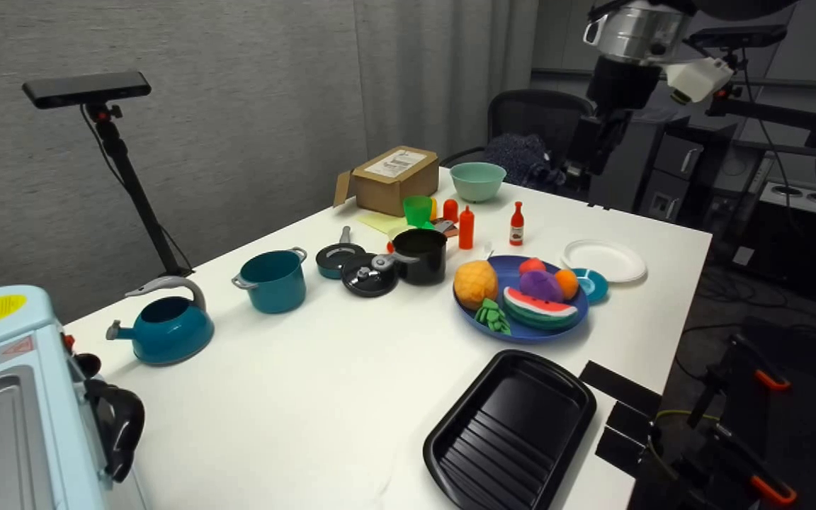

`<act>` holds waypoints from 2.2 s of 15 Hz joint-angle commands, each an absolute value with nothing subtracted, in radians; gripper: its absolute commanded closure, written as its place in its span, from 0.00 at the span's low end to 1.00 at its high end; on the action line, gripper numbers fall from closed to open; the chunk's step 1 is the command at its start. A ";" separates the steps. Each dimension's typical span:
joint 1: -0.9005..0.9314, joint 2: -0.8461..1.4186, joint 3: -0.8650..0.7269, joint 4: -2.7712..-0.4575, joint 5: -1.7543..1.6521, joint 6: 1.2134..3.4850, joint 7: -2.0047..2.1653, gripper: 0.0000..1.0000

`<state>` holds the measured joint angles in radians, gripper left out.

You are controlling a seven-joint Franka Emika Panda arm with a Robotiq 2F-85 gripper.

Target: Put the pineapple and watermelon plushies on the black plate, then put the purple and strawberry plushies in the black pot, then the orange plushie on the white plate

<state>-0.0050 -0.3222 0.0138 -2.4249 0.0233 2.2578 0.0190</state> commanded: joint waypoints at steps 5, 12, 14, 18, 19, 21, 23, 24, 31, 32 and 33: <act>-0.002 -0.248 0.012 -2.388 0.022 2.267 0.025 0.00; -0.023 -0.163 0.005 -2.337 0.023 2.318 0.125 0.00; -0.018 -0.096 0.007 -2.293 0.039 2.331 0.152 0.00; -0.008 0.033 0.015 -2.213 0.043 2.388 0.214 0.00; -0.004 0.065 0.016 -2.196 0.046 2.406 0.238 0.00; 0.005 0.129 0.015 -2.156 0.050 2.420 0.316 0.00; 0.021 0.188 0.011 -2.123 0.041 2.421 0.418 0.00; 0.030 0.214 0.006 -2.108 0.030 2.423 0.466 0.00; 0.082 0.357 -0.016 -2.039 0.021 2.440 0.560 0.00; 0.088 0.369 -0.018 -2.038 0.019 2.445 0.561 0.00; 0.094 0.377 -0.021 -2.039 0.016 2.450 0.559 0.00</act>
